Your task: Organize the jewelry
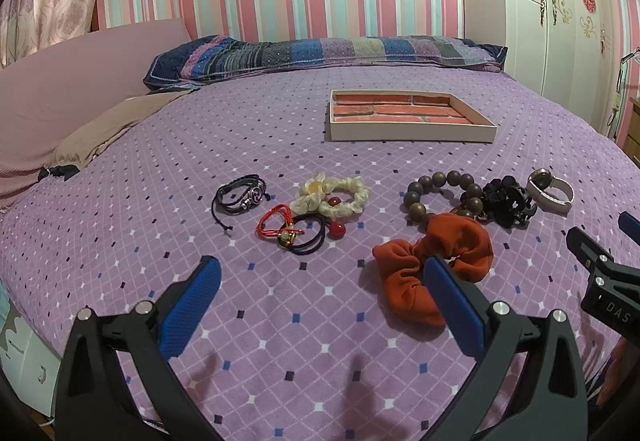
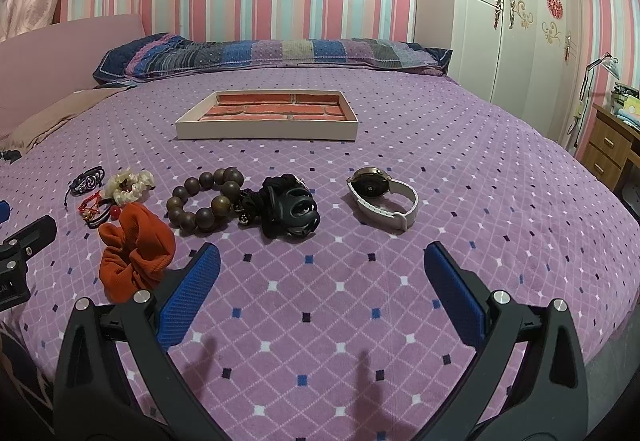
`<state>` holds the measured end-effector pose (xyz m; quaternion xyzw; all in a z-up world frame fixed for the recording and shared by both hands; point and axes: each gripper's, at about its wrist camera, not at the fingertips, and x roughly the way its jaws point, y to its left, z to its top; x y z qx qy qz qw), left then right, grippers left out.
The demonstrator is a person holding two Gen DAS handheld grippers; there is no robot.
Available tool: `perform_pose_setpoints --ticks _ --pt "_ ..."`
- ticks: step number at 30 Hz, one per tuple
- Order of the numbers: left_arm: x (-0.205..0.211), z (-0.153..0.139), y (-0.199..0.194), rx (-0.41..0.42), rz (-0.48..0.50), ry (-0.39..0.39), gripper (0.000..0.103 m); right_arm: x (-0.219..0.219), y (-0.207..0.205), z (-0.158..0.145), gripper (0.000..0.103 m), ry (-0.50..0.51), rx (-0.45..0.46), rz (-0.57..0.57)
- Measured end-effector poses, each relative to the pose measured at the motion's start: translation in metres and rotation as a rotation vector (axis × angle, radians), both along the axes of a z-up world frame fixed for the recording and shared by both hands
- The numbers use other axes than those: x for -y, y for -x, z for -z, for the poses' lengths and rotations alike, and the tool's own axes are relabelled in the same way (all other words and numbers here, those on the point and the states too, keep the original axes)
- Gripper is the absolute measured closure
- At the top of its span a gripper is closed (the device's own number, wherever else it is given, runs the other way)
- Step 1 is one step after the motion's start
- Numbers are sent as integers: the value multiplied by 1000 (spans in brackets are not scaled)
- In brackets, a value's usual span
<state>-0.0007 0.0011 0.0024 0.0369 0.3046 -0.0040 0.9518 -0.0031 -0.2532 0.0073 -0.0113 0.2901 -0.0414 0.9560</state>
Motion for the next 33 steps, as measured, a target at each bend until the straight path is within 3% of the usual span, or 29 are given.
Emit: perform_pose_setpoints --ticks 33 --pt "-2 3 0 -3 1 -4 4 1 0 3 4 -5 -5 2"
